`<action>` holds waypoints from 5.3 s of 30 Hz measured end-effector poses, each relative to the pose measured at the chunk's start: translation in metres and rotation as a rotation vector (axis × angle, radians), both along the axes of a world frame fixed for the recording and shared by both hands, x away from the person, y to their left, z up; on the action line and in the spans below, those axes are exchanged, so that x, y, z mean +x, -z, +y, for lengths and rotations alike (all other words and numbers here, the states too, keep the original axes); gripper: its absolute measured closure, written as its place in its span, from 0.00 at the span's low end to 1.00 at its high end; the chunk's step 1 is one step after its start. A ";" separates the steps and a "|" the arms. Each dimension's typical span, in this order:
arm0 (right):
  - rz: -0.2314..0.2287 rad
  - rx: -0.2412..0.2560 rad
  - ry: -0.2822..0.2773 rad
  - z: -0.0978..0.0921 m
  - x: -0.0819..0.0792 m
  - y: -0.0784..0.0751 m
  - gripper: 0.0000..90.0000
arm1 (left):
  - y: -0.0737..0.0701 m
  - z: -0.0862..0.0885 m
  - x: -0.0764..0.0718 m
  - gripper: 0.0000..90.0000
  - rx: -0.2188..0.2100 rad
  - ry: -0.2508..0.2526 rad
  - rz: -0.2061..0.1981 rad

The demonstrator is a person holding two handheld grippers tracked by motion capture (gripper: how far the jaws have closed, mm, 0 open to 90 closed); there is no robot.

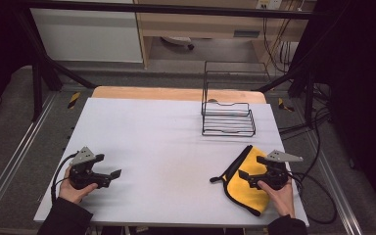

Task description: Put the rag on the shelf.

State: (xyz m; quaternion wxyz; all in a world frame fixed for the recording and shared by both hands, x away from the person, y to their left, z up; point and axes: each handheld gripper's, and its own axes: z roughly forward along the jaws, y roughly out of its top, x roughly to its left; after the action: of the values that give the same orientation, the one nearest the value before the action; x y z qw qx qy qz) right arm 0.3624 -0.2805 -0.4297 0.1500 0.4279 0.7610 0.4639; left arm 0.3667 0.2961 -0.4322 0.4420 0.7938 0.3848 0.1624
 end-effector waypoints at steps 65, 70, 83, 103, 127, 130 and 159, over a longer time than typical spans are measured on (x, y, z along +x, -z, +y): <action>0.034 -0.195 -0.117 0.051 -0.015 0.007 0.82 | -0.001 -0.002 -0.006 0.09 0.032 -0.015 -0.027; 0.081 -0.206 -0.136 0.045 -0.020 0.016 0.75 | -0.001 -0.002 -0.006 0.09 0.039 -0.013 -0.028; 0.086 -0.200 -0.119 0.048 -0.021 0.010 1.00 | 0.000 -0.001 -0.005 0.09 0.034 -0.017 -0.028; 0.032 -0.160 -0.078 0.055 -0.026 0.003 0.68 | 0.000 -0.002 -0.006 0.10 0.034 -0.021 -0.026; 0.025 -0.362 -0.045 0.078 -0.034 0.018 0.89 | -0.001 -0.002 -0.007 0.10 0.035 -0.019 -0.028; 0.041 -0.343 -0.039 0.077 -0.033 0.016 0.91 | -0.001 -0.002 -0.007 0.10 0.035 -0.017 -0.028; 0.041 -0.163 -0.364 0.203 -0.017 -0.004 0.91 | -0.002 0.001 -0.006 0.10 0.031 -0.034 -0.019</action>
State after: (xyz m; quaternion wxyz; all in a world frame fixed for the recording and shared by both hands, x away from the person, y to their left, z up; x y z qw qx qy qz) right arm 0.3451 -0.0777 -0.4258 0.0824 0.2790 0.8637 0.4115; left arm 0.3610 0.2976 -0.4298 0.4304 0.7924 0.3915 0.1834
